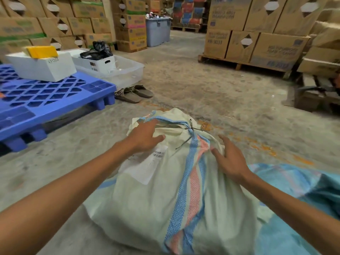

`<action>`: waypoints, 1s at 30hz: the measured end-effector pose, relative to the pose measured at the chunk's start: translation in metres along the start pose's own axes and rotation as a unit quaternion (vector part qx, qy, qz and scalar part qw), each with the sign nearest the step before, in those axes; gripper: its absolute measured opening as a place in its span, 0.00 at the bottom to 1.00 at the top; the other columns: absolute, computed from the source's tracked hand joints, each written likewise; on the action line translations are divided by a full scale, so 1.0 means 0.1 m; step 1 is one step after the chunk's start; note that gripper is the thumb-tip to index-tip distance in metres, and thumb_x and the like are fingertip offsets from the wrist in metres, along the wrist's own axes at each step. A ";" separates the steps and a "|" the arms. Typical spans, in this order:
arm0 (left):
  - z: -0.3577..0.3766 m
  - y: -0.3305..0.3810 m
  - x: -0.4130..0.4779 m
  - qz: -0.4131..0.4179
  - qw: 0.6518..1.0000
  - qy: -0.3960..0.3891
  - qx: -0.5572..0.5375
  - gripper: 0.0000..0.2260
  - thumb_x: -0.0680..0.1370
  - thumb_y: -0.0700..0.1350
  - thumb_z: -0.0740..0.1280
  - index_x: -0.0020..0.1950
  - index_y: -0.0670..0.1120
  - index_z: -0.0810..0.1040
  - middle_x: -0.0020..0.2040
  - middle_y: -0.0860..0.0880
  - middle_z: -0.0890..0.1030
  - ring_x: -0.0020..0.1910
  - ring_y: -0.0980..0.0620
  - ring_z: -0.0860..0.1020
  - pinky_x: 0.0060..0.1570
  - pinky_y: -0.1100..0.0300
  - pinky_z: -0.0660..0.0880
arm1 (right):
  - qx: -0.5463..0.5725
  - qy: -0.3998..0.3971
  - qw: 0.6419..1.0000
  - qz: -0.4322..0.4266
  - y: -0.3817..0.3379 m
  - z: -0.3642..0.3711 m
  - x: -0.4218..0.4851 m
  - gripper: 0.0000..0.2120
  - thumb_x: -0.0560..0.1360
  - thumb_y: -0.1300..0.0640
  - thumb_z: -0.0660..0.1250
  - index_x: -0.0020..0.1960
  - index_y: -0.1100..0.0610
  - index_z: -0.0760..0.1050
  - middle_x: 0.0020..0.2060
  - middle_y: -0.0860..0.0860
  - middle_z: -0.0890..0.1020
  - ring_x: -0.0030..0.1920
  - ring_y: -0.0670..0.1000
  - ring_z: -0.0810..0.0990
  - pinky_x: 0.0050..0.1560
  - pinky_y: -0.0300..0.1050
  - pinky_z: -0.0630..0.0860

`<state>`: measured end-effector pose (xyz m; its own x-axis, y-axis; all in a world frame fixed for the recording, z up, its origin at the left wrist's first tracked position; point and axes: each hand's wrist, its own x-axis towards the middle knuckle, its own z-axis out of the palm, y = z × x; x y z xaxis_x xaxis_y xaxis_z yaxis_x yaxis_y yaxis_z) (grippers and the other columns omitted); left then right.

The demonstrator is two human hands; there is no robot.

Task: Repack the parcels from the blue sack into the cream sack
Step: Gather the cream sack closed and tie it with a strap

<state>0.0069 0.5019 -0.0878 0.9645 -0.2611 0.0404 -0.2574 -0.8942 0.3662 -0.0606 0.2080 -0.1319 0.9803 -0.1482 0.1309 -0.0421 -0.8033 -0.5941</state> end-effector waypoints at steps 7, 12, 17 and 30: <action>0.61 0.72 -1.90 0.059 0.996 -0.014 0.069 0.40 0.77 0.71 0.47 0.81 0.48 0.49 0.81 0.45 0.45 0.80 0.48 0.40 0.76 0.48 0.39 | -0.063 -0.156 0.984 -0.063 -0.01 -0.42 -1.34 0.48 0.65 0.16 0.48 0.79 0.35 0.41 0.80 0.42 0.43 0.80 0.47 0.42 0.78 0.62 0.48; 0.88 0.52 -2.22 0.173 0.969 0.028 0.173 0.53 0.67 0.77 0.59 0.81 0.43 0.52 0.80 0.40 0.52 0.79 0.40 0.51 0.71 0.36 0.57 | -0.252 -0.245 0.920 -0.170 0.18 -0.39 -1.86 0.63 0.58 0.15 0.60 0.74 0.38 0.23 0.76 0.44 0.26 0.76 0.58 0.28 0.74 0.71 0.37; 0.86 0.45 -1.81 0.140 0.958 -0.058 0.244 0.65 0.52 0.69 0.78 0.80 0.43 0.54 0.78 0.38 0.61 0.76 0.36 0.60 0.70 0.36 0.63 | -0.273 -0.247 0.920 -0.133 0.27 -0.12 -1.70 0.61 0.63 0.21 0.62 0.73 0.40 0.20 0.76 0.46 0.27 0.78 0.60 0.31 0.72 0.75 0.41; 0.65 0.36 -1.34 0.087 0.948 -0.068 0.298 0.61 0.66 0.66 0.74 0.79 0.47 0.33 0.81 0.42 0.42 0.80 0.41 0.46 0.77 0.43 0.44 | -0.254 -0.265 0.927 -0.078 -0.04 0.12 -1.28 0.62 0.61 0.22 0.66 0.77 0.39 0.29 0.80 0.48 0.36 0.79 0.62 0.38 0.70 0.77 0.42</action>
<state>-0.1355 0.4808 -0.1409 0.8979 -0.4324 -0.0824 -0.4394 -0.8691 -0.2270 -0.1838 0.2368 -0.1558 0.9334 0.1898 -0.3046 0.1554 -0.9788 -0.1336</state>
